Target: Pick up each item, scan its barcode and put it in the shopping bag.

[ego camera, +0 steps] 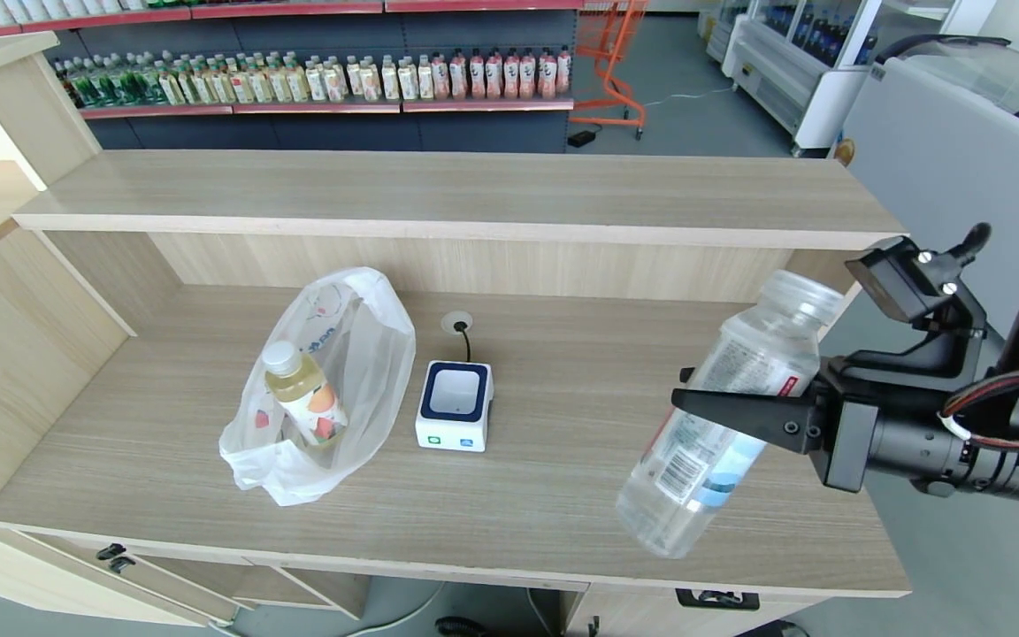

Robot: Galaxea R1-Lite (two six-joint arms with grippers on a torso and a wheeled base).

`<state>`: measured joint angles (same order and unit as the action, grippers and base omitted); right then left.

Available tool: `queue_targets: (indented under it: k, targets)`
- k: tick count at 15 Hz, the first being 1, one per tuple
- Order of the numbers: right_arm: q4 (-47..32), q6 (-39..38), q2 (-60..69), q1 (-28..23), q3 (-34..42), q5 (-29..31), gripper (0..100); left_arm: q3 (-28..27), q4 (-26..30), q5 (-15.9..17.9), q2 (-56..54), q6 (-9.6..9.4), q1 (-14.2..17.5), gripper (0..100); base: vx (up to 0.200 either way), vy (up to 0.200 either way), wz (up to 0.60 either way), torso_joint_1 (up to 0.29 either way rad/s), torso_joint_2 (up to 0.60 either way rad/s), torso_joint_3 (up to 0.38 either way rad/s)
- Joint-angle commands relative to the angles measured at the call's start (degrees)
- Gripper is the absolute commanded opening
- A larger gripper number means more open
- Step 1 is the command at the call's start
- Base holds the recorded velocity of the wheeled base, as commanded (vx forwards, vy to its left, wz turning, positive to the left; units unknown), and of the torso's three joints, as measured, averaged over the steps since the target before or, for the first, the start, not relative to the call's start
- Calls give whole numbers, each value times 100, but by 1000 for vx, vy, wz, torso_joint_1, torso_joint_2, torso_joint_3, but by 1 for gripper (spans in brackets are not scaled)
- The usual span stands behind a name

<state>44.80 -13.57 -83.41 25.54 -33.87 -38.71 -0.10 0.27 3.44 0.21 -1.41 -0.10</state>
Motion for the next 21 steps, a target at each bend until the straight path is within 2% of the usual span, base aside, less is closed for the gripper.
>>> queue_targets:
  k: [1, 4, 11, 13, 15, 21]
  targets:
    - [-15, -120, 70, 144, 3, 3, 0, 10, 0, -1, -3, 1, 1, 100, 0, 0, 0, 0, 0, 0]
    - [-15, -656, 246, 364, 143, 12, 0, 1, 0, -1, -3, 1, 1, 100, 0, 0, 0, 0, 0, 0]
    - [-42, -726, 378, 549, 117, 21, 0, 1, 0, -1, -3, 1, 1, 100, 0, 0, 0, 0, 0, 0]
    - [-507, -726, 554, 672, 170, 21, 0, 1, 0, -1, -3, 1, 1, 100, 0, 0, 0, 0, 0, 0]
    - [-657, -788, 703, 751, 205, 30, 0, 10, 0, -1, -3, 1, 1, 100, 0, 0, 0, 0, 0, 0]
    - [-639, -1060, 703, 768, 170, -5, 0, 10, 0, -1, -3, 1, 1, 100, 0, 0, 0, 0, 0, 0]
